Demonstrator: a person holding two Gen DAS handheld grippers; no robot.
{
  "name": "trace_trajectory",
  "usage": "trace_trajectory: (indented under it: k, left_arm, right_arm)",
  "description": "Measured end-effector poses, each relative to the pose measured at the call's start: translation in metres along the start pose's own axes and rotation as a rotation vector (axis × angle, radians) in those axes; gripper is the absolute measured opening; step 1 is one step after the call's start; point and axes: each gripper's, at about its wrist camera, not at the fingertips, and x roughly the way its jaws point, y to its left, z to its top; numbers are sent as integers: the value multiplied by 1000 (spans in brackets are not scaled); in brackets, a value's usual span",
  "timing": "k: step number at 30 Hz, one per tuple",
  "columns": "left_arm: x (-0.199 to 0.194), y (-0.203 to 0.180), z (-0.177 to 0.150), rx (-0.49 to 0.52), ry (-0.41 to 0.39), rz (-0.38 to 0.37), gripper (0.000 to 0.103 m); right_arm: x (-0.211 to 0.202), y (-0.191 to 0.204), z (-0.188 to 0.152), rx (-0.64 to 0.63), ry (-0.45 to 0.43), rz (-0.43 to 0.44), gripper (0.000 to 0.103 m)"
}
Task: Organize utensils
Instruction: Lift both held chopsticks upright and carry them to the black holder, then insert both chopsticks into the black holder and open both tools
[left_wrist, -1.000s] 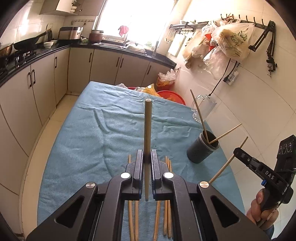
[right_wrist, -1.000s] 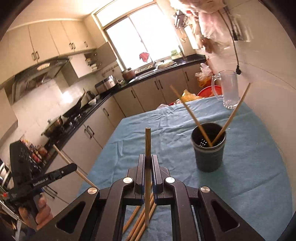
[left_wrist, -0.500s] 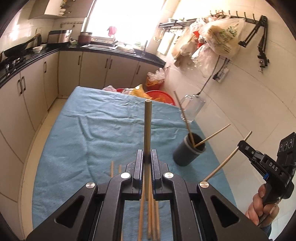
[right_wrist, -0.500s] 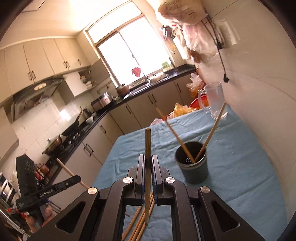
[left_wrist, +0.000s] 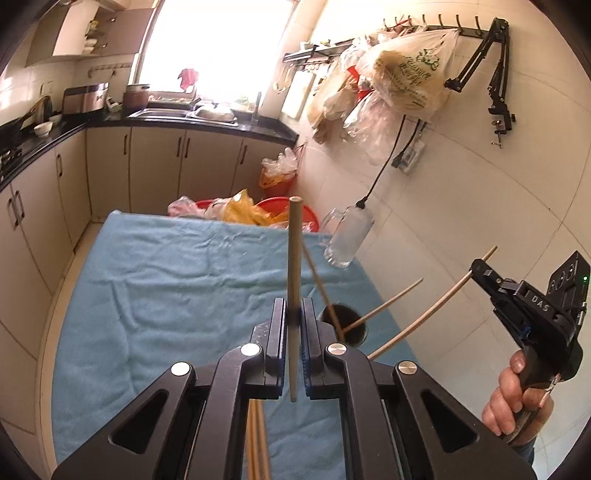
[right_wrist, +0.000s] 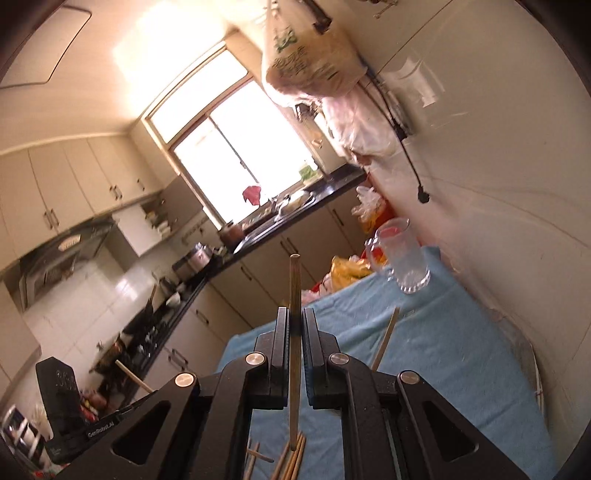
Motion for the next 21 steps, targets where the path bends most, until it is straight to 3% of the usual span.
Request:
trace_trajectory:
  k: [12,21]
  left_arm:
    - [28,-43,52,29,-43,-68,7]
    - [93,-49,46,29,37,-47,7]
  right_arm:
    - [28,-21,26,12,-38,-50,7]
    - [58,-39,17,-10,-21,-92,7]
